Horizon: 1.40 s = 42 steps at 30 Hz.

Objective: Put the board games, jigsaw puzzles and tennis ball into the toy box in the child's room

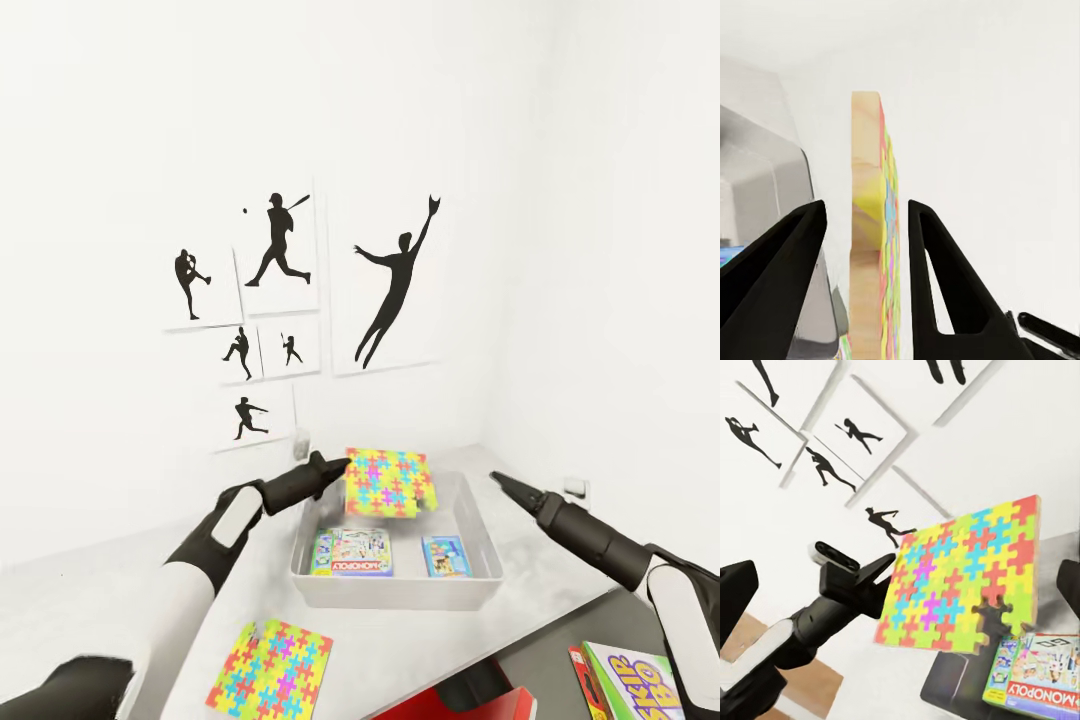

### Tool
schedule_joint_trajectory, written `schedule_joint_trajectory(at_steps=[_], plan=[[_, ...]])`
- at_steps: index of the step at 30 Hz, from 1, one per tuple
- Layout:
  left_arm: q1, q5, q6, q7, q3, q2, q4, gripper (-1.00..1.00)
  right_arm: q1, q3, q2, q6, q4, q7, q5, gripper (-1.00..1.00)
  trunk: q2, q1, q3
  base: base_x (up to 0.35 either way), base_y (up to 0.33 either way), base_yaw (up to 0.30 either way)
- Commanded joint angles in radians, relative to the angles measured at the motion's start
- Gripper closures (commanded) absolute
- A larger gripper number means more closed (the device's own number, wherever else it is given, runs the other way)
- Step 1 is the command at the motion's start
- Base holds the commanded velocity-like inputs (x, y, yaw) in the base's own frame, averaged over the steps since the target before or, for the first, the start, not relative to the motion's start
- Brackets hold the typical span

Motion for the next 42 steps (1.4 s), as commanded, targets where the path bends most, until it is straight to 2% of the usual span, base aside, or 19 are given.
schedule_joint_trajectory(at_steps=[1, 4, 7, 10, 14, 17, 20, 42], plan=[[-0.001, -0.006, -0.018, 0.008, -0.001, -0.021, 0.016, 1.0, -0.001, -0.009, 0.0, 0.005, 0.0, 0.013, 0.002, -1.0, -0.001, 0.0, 0.0, 0.0, 0.0, 0.0], [-0.002, -0.073, -0.07, 0.02, -0.003, -0.067, 0.055, 1.0, -0.001, -0.019, 0.0, 0.005, 0.0, 0.025, 0.003, -1.0, -0.001, 0.0, 0.0, 0.0, 0.0, 0.0], [-0.002, -0.126, -0.14, 0.023, -0.003, -0.081, 0.108, 1.0, -0.001, -0.02, 0.001, 0.004, 0.0, 0.029, 0.004, -1.0, -0.001, 0.0, 0.0, 0.0, 0.0, 0.0], [-0.002, -0.142, -0.17, 0.025, -0.003, -0.085, 0.138, 1.0, -0.001, -0.021, 0.001, 0.002, 0.0, 0.03, 0.004, -1.0, -0.001, 0.0, 0.0, 0.0, 0.0, 0.0], [-0.002, -0.15, -0.186, 0.052, -0.004, -0.101, 0.147, 1.0, -0.001, -0.017, 0.009, -0.001, 0.0, 0.029, 0.006, -1.0, -0.001, 0.0, 0.0, 0.0, 0.0, 0.0], [-0.002, -0.15, -0.229, 0.144, -0.004, -0.106, 0.149, 1.0, -0.001, -0.013, 0.015, -0.004, 0.0, 0.023, 0.008, -1.0, -0.001, 0.0, 0.0, 0.0, 0.0, 0.0], [-0.002, -0.148, -0.242, 0.175, -0.002, -0.106, 0.149, 1.0, -0.001, -0.009, 0.017, -0.006, 0.0, 0.021, 0.009, -1.0, -0.001, 0.0, 0.0, 0.0, 0.0, 0.0], [-0.002, -0.144, -0.241, 0.195, 0.001, -0.106, 0.149, 1.0, -0.001, 0.006, 0.017, -0.021, 0.0, 0.023, 0.01, -1.0, -0.001, 0.0, 0.0, 0.0, 0.0, 0.0]])
